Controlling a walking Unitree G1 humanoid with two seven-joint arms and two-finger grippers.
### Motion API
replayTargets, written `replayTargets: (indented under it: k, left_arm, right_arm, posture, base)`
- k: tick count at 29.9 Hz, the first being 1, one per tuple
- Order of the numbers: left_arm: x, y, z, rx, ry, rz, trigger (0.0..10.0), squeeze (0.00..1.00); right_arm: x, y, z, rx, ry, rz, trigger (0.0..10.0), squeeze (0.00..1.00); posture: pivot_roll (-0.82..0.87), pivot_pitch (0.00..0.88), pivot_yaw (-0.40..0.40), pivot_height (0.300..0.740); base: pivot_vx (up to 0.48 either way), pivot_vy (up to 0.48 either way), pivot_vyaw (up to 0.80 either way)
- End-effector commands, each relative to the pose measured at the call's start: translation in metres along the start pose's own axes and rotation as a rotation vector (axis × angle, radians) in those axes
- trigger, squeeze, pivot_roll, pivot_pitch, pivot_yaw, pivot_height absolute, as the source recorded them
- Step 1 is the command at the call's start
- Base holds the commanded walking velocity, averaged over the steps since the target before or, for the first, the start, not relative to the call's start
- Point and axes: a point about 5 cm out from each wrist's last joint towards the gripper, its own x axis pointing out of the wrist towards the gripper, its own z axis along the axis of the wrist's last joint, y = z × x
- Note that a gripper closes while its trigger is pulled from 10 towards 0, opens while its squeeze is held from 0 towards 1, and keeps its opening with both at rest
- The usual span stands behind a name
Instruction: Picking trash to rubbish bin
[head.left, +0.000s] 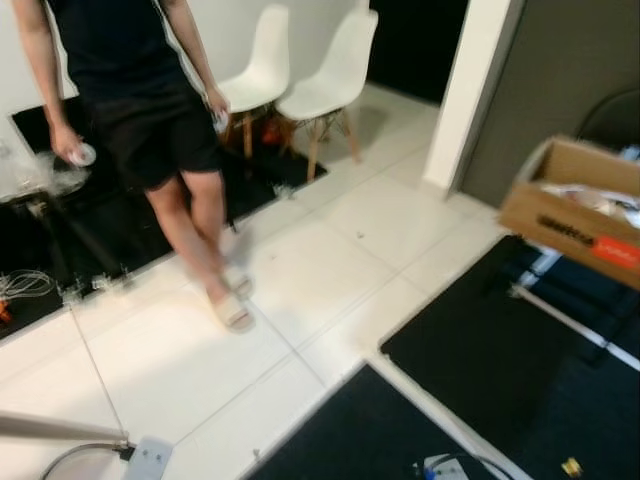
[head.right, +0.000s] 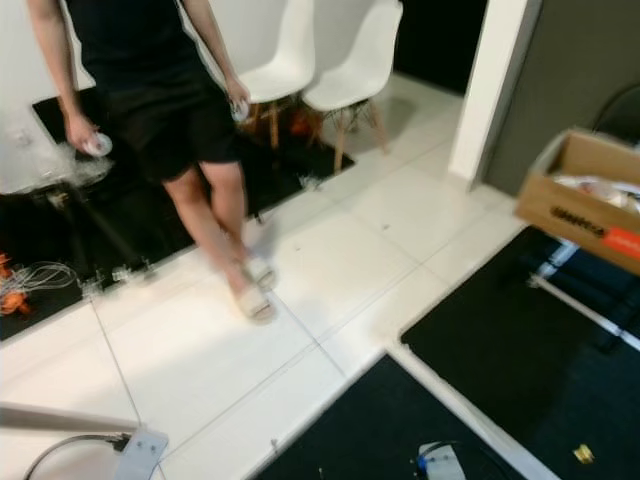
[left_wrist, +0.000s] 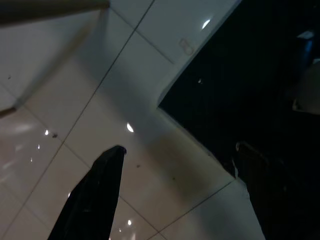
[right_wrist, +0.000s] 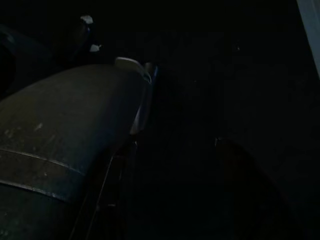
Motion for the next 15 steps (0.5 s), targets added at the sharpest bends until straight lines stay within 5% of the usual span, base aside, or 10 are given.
replayTargets:
  k: [1, 15]
  left_arm:
    - [-0.0004, -0.0006, -0.0045, 0.008, 0.015, -0.003, 10.0, 0.0]
    - [-0.0011, -0.0021, -0.0099, 0.005, 0.026, 0.003, 10.0, 0.0]
  right_arm:
    - [0.0004, 0.0075, -0.0091, -0.001, 0.032, 0.031, 10.0, 0.0]
    - [-0.0002, 0.0036, -0.0108, -0.023, 0.033, 0.021, 10.0, 0.0]
  posture:
    - [0.03, 0.044, 0.046, 0.74]
    - [0.03, 0.051, 0.036, 0.74]
  base:
    - [0.0, 0.0, 0.64]
    - [0.0, 0.0, 0.64]
